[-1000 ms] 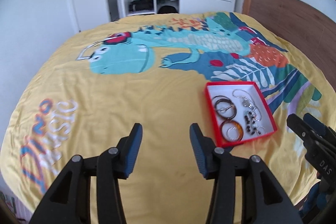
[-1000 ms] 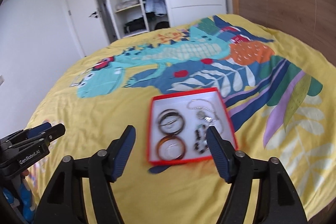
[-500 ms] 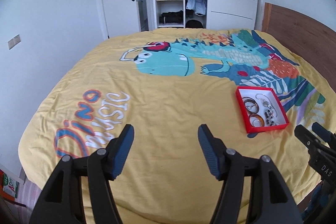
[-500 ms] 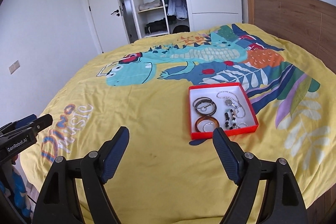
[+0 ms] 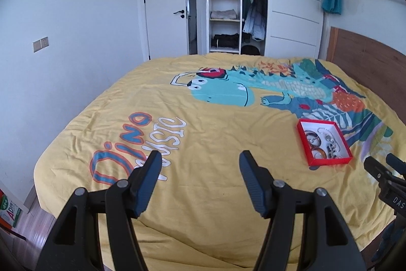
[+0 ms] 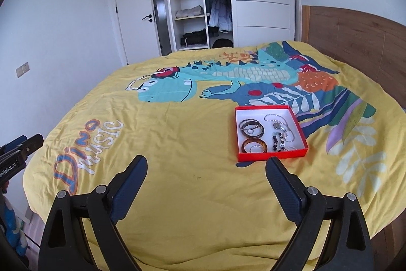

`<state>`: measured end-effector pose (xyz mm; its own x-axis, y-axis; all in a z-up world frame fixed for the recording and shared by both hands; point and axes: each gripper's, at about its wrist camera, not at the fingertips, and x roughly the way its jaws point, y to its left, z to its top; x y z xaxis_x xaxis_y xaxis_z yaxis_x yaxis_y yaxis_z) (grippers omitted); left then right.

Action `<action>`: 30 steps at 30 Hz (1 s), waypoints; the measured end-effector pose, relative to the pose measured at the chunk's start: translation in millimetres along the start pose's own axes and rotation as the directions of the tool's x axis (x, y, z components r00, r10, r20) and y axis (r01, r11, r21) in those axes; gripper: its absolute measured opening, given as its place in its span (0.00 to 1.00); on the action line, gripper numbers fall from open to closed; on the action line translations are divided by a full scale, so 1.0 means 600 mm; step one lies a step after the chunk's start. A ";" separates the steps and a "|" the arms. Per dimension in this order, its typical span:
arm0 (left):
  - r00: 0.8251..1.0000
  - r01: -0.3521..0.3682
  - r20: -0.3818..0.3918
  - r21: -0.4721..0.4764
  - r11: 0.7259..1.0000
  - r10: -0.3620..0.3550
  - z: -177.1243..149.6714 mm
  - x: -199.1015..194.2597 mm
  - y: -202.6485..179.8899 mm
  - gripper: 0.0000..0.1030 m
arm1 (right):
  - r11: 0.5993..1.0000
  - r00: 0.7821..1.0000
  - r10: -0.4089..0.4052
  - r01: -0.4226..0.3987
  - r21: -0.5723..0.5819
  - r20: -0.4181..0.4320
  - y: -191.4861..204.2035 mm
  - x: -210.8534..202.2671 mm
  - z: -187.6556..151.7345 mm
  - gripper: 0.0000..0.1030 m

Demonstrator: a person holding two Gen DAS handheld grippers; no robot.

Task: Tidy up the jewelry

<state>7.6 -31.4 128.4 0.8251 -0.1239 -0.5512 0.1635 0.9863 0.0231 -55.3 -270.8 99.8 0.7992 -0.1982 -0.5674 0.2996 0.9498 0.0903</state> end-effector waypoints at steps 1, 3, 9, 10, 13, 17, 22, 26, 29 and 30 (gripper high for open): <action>1.000 -0.003 0.006 -0.001 1.000 0.003 -0.001 -0.005 0.004 0.60 | 1.000 1.000 -0.002 0.002 -0.003 0.005 0.002 -0.006 -0.001 0.92; 1.000 -0.002 0.010 0.000 1.000 0.002 -0.005 -0.013 0.009 0.60 | 1.000 1.000 -0.007 0.007 0.000 0.014 0.003 -0.016 -0.004 0.92; 1.000 0.009 0.016 0.001 1.000 -0.009 -0.019 -0.030 0.021 0.60 | 1.000 0.999 -0.029 0.029 0.007 0.031 0.001 -0.038 -0.013 0.97; 1.000 0.012 0.017 0.001 1.000 -0.012 -0.021 -0.033 0.022 0.60 | 0.999 0.999 -0.035 0.035 0.006 0.036 0.001 -0.043 -0.015 0.97; 1.000 0.023 0.021 0.002 1.000 -0.023 -0.028 -0.041 0.026 0.60 | 0.999 0.998 -0.042 0.042 0.000 0.040 0.002 -0.052 -0.021 1.00; 0.999 0.043 0.025 -0.004 0.999 -0.043 -0.034 -0.050 0.031 0.60 | 0.999 0.998 -0.046 0.046 -0.014 0.044 0.006 -0.059 -0.026 1.00; 0.999 0.034 0.030 -0.002 0.999 -0.034 -0.038 -0.054 0.037 0.60 | 0.998 0.997 -0.057 0.058 -0.024 0.053 0.008 -0.066 -0.030 1.00; 0.999 0.036 0.030 -0.002 0.999 -0.036 -0.040 -0.056 0.036 0.60 | 0.998 0.997 -0.061 0.062 -0.016 0.053 0.006 -0.069 -0.031 1.00; 0.999 0.038 0.031 -0.001 0.999 -0.038 -0.042 -0.058 0.036 0.61 | 0.998 0.997 -0.066 0.067 -0.018 0.050 0.007 -0.069 -0.033 1.00; 0.999 0.038 0.031 -0.001 0.999 -0.038 -0.043 -0.058 0.038 0.62 | 0.998 0.997 -0.067 0.068 -0.019 0.048 0.007 -0.068 -0.034 1.00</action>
<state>-31.4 -2.0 126.5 0.8345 -0.1651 -0.5257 0.1949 0.9808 0.0014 -97.4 -253.9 106.7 0.8017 -0.2724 -0.5321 0.3430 0.9386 0.0362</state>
